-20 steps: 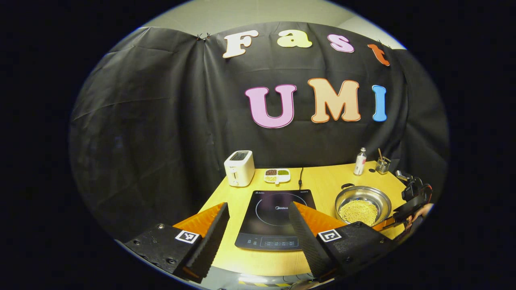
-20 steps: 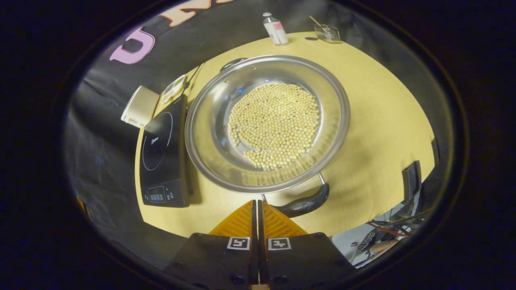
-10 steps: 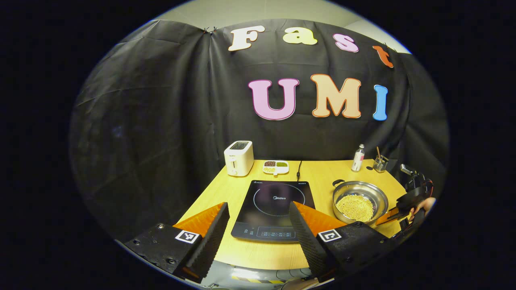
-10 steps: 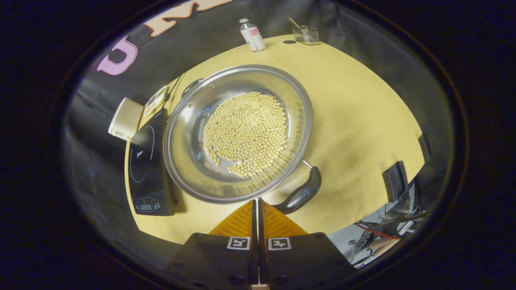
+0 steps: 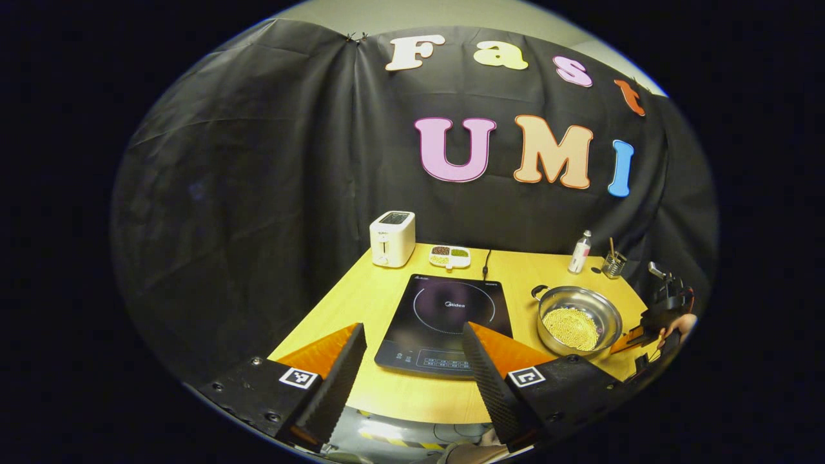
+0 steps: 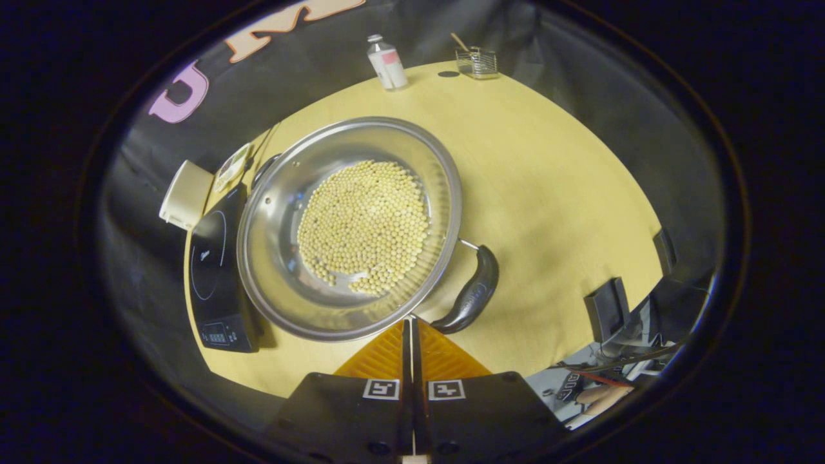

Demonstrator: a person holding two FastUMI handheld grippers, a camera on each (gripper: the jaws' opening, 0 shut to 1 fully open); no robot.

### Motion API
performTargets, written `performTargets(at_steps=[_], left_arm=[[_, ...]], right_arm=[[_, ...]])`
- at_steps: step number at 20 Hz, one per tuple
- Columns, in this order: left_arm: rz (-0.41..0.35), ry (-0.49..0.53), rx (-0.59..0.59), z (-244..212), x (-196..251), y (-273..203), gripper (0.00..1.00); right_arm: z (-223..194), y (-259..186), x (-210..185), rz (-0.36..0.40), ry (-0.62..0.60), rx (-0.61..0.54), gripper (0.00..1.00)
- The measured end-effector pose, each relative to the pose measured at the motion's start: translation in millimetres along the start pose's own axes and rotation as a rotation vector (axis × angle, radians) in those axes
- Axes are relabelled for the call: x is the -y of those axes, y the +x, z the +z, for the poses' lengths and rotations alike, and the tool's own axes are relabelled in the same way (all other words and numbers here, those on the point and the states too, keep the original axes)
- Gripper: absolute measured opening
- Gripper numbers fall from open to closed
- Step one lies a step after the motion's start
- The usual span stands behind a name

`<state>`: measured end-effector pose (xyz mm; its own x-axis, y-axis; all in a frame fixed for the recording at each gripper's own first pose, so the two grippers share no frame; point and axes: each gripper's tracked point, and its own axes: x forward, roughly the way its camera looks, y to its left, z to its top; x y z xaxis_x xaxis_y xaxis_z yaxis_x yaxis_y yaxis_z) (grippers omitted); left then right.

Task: First push the handle of the pot to place it horizontally, then grasp the pot with both hands and set it on the induction cooktop.

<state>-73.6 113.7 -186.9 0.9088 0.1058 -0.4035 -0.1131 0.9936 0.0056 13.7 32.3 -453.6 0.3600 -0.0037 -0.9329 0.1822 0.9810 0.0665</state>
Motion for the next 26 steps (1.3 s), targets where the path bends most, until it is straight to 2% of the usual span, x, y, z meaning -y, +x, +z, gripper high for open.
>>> performTargets(at_steps=[10, 16, 23, 25, 26], left_arm=[[-0.035, -0.038, -0.018, 4.3, 23.5, 15.4, 0.93], [-0.012, -0.025, -0.031, 9.7, 39.9, 31.2, 0.93], [0.003, -0.031, -0.038, 24.3, 81.2, 48.1, 0.93], [0.011, -0.031, -0.041, 27.0, 89.8, 53.1, 0.93], [0.016, -0.034, -0.045, 26.9, 94.8, 55.8, 0.89]], right_arm=[[20.6, 10.8, 21.1, -0.051, -0.022, 0.007, 0.02], [35.6, 12.5, 34.1, -0.022, -0.011, 0.005, 0.00], [58.4, 16.4, 48.0, 0.023, -0.026, -0.021, 0.02], [68.0, 19.9, 52.3, 0.038, -0.044, -0.032, 0.00], [74.3, 23.6, 53.8, 0.042, -0.049, -0.031, 0.02]])
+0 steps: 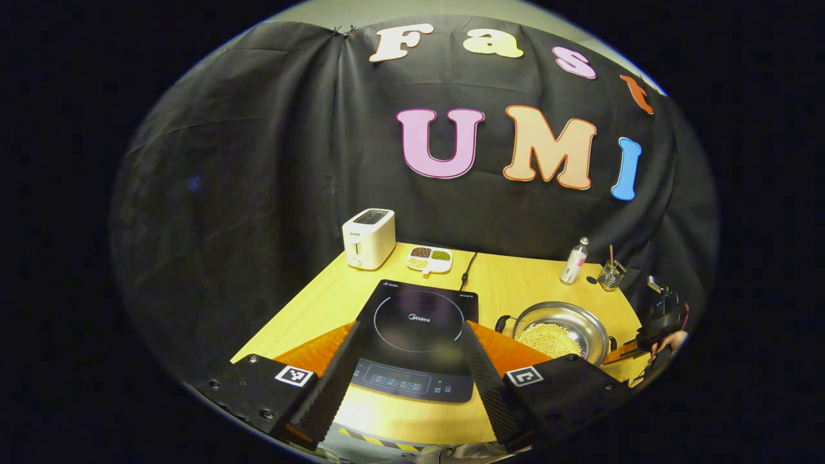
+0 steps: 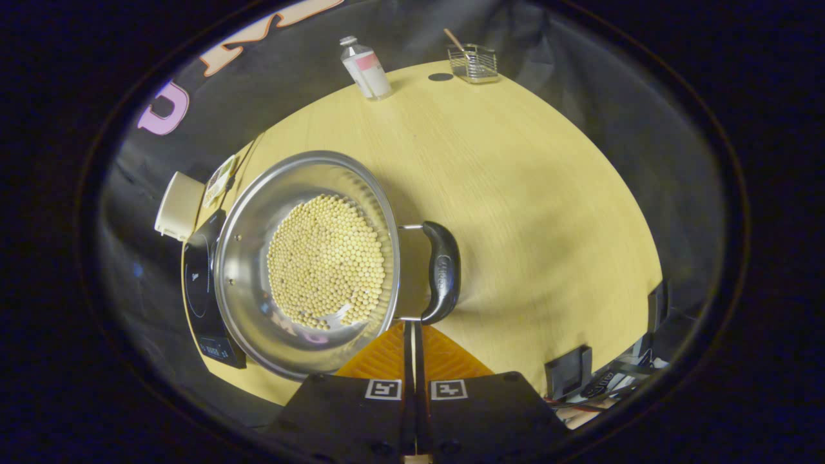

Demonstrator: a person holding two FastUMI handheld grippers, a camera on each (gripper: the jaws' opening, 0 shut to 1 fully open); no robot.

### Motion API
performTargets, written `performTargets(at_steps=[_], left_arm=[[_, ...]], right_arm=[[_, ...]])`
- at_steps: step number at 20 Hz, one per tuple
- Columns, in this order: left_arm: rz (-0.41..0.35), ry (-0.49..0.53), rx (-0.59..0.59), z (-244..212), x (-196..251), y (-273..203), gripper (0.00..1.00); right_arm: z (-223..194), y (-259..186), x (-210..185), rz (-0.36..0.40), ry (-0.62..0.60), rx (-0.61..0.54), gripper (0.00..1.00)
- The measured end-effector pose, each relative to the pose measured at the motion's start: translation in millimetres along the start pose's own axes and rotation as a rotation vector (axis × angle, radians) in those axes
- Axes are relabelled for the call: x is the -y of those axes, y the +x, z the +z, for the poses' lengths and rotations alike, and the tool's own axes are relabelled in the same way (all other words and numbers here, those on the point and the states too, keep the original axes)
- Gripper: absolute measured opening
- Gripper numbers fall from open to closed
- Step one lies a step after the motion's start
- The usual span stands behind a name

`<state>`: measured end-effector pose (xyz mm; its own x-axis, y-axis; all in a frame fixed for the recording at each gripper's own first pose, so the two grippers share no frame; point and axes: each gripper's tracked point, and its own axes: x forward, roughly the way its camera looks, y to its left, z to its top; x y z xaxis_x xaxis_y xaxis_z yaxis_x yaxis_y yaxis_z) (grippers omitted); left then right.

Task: First push the handle of the pot to place it horizontally, then grasp the pot with both hands and set it on the induction cooktop.

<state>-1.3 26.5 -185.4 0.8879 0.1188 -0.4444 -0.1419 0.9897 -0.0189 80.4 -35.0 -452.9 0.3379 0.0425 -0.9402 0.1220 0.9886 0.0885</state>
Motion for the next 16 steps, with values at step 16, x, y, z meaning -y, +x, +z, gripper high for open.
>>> performTargets(at_steps=[16], left_arm=[[-0.002, 0.020, -0.070, 0.1, 73.7, 32.8, 0.93]], right_arm=[[39.6, -1.7, -2.0, 0.134, 0.001, -0.066, 0.04]])
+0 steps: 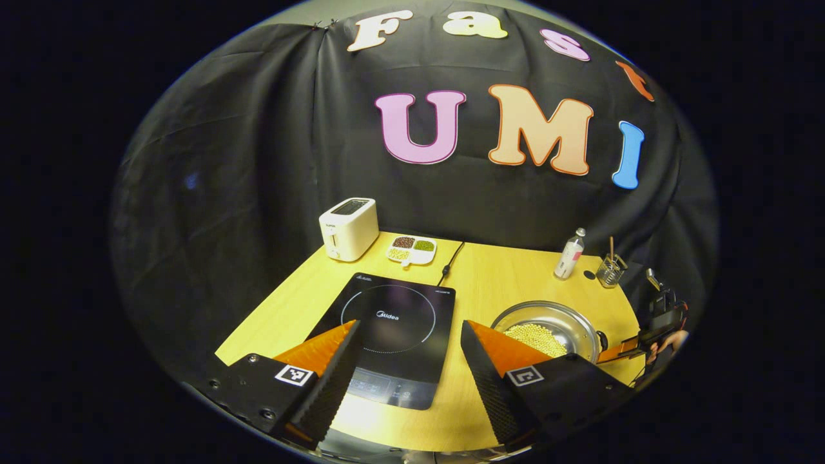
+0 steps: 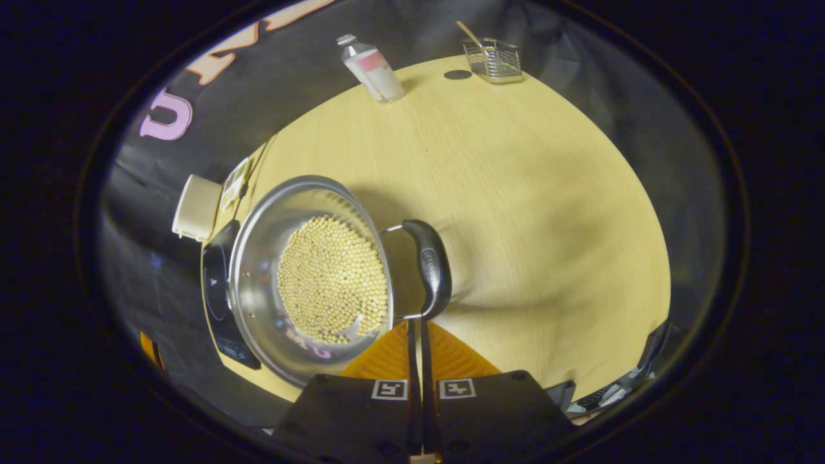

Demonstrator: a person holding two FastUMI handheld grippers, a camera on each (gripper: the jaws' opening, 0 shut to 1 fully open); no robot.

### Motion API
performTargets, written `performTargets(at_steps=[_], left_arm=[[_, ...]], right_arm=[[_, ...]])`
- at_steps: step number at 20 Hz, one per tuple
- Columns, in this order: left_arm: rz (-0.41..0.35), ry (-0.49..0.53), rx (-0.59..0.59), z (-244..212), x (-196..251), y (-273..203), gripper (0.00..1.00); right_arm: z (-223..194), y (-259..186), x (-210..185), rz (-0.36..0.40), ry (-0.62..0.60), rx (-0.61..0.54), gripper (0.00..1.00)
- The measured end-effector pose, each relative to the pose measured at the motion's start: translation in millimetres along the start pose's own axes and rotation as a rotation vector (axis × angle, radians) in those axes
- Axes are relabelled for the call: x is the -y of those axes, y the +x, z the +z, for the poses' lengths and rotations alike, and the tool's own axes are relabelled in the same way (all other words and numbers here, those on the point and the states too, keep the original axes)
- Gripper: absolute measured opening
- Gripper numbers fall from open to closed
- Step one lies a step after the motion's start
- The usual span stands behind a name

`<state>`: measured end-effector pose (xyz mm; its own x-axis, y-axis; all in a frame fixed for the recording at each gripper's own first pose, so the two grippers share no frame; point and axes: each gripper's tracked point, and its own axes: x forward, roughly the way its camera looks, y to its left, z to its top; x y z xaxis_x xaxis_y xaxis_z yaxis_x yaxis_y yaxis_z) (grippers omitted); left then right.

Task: First push the handle of the pot to place it horizontally, then grasp the pot with both hands and set it on the induction cooktop.

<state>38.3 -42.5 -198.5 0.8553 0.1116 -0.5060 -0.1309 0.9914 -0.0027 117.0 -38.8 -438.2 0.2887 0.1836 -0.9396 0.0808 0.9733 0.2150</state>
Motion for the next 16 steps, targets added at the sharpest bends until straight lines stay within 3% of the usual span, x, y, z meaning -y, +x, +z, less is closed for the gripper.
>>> performTargets(at_steps=[3, 4, 6, 9, 11, 12, 15, 16], left_arm=[[-0.042, -0.002, 0.003, 3.6, 22.1, 6.5, 0.89], [-0.067, -0.004, 0.003, 3.9, 31.5, 9.9, 0.93], [-0.116, -0.011, -0.025, -2.9, 49.7, 15.3, 0.93], [-0.170, -0.040, -0.094, -18.2, 68.9, 29.0, 0.93], [-0.199, -0.067, -0.156, -29.8, 78.1, 42.7, 0.93], [-0.217, -0.086, -0.193, -35.8, 82.8, 49.6, 0.93], [-0.259, -0.156, -0.304, -55.7, 93.4, 69.4, 0.94], [-0.262, -0.172, -0.343, -64.2, 94.4, 77.1, 0.94]], right_arm=[[4.9, -13.4, 2.2, 0.029, -0.018, 0.000, 0.07], [8.9, -17.6, 2.0, 0.040, -0.023, 0.005, 0.26], [16.7, -26.2, 0.5, 0.074, -0.007, 0.014, 0.40], [23.2, -33.6, 0.0, 0.116, 0.039, -0.005, 0.88], [28.4, -26.9, 4.8, 0.118, 0.041, -0.013, 0.93], [28.6, -26.3, 6.1, 0.121, 0.038, -0.021, 1.00], [32.8, -21.3, 2.0, 0.151, 0.039, -0.041, 1.00], [34.1, -19.4, 1.7, 0.157, 0.041, -0.048, 0.93]])
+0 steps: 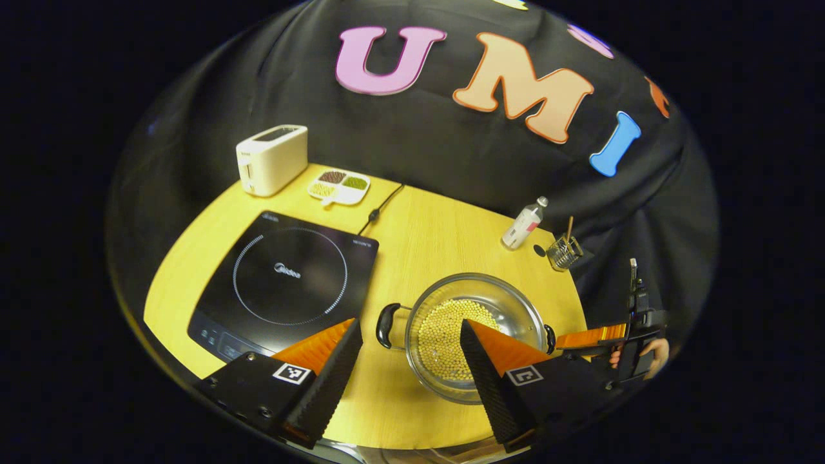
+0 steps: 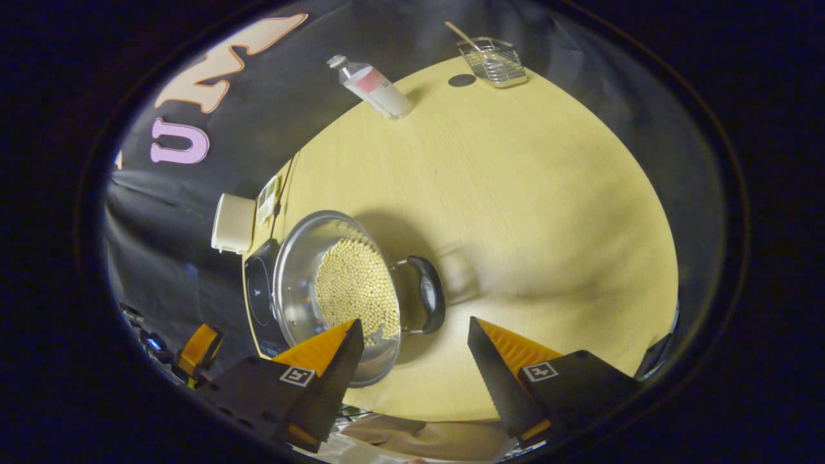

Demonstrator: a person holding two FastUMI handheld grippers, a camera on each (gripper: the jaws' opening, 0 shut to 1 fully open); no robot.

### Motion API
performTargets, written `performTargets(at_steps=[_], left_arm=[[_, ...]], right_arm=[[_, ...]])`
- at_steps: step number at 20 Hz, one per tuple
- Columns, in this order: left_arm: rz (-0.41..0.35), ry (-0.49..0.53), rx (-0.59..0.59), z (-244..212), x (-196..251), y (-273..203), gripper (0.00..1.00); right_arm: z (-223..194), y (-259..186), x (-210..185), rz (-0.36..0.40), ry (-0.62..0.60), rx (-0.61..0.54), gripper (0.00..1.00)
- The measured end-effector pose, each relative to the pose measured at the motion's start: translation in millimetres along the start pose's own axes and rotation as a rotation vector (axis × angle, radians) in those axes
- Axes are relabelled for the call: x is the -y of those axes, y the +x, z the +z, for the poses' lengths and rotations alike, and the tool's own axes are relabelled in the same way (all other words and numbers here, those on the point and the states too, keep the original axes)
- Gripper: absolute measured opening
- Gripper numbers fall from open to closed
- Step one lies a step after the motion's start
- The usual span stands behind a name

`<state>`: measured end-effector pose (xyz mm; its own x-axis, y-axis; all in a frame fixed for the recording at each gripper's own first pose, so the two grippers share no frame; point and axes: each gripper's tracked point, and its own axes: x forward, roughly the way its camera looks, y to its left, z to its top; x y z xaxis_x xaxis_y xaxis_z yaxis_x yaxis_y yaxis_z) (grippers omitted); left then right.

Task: First push the handle of the pot to place it horizontally, then grasp the pot with both hands and set it on the induction cooktop.

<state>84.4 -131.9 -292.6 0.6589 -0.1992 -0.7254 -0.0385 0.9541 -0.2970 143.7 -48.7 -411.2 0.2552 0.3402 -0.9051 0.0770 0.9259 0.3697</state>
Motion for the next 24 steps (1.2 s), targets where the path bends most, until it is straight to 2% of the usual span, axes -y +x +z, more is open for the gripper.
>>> performTargets(at_steps=[7, 11, 13, 14, 22, 23, 24], left_arm=[[0.047, -0.062, -0.211, -27.6, -15.0, 54.1, 0.95], [0.079, -0.095, -0.285, -48.1, -17.1, 71.9, 0.95], [0.090, -0.096, -0.311, -56.7, -17.7, 78.5, 0.95], [0.098, -0.090, -0.321, -59.6, -17.7, 79.4, 0.95], [0.110, -0.080, -0.365, -72.1, -19.1, 99.7, 0.95], [0.110, -0.081, -0.371, -72.7, -19.3, 102.4, 0.95], [0.111, -0.080, -0.375, -73.8, -19.3, 105.4, 0.95]], right_arm=[[9.3, 22.1, -1.6, 0.024, 0.038, -0.041, 0.93], [14.6, 31.0, -3.6, 0.041, 0.063, -0.057, 0.92], [14.0, 36.5, -2.6, 0.035, 0.061, -0.070, 0.92], [12.0, 39.0, -2.4, 0.031, 0.055, -0.080, 1.00], [-2.8, 59.4, -2.3, 0.004, -0.014, -0.148, 0.99], [-2.0, 60.9, -2.9, 0.002, -0.015, -0.151, 0.90], [-3.8, 64.5, -2.3, -0.001, -0.016, -0.156, 0.89]])
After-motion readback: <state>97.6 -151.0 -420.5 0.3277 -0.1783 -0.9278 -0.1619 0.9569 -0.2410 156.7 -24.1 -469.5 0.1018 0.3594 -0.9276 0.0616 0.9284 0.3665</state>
